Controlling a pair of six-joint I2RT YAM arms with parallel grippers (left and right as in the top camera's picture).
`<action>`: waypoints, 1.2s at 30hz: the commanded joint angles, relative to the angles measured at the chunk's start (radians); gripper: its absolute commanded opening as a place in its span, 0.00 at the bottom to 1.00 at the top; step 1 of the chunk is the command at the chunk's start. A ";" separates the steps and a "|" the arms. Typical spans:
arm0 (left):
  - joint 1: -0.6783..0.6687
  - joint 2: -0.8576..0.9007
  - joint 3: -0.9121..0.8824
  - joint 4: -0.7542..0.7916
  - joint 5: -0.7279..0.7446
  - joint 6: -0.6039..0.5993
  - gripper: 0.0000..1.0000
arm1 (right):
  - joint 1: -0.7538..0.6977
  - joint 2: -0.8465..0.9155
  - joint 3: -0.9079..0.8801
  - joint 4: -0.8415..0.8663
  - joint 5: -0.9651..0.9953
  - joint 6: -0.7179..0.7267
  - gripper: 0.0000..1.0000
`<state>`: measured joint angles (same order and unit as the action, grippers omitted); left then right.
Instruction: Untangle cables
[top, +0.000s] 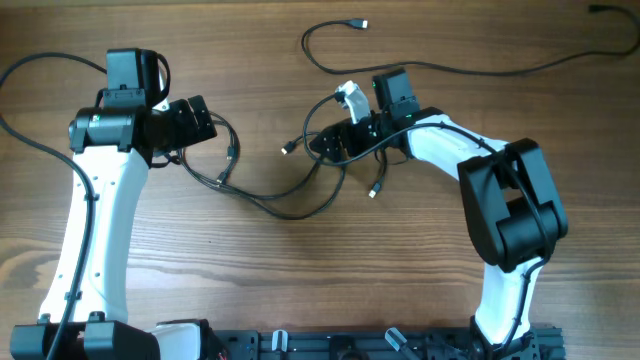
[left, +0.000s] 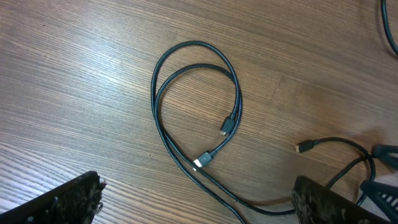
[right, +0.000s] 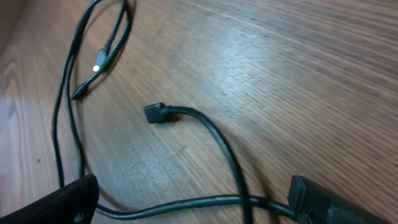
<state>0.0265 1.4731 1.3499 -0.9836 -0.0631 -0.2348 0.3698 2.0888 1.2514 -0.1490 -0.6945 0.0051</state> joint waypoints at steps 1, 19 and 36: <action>0.005 -0.016 -0.008 0.002 -0.011 -0.005 1.00 | 0.025 0.022 0.000 -0.002 -0.042 -0.031 1.00; 0.005 -0.016 -0.008 -0.006 -0.018 -0.005 1.00 | 0.043 0.067 0.002 -0.006 -0.009 0.134 0.04; 0.004 -0.016 -0.008 -0.002 -0.012 -0.005 1.00 | 0.001 -0.377 0.157 0.013 -0.019 0.426 0.04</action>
<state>0.0265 1.4731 1.3499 -0.9874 -0.0669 -0.2344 0.3740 1.8534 1.3590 -0.1711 -0.7383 0.3302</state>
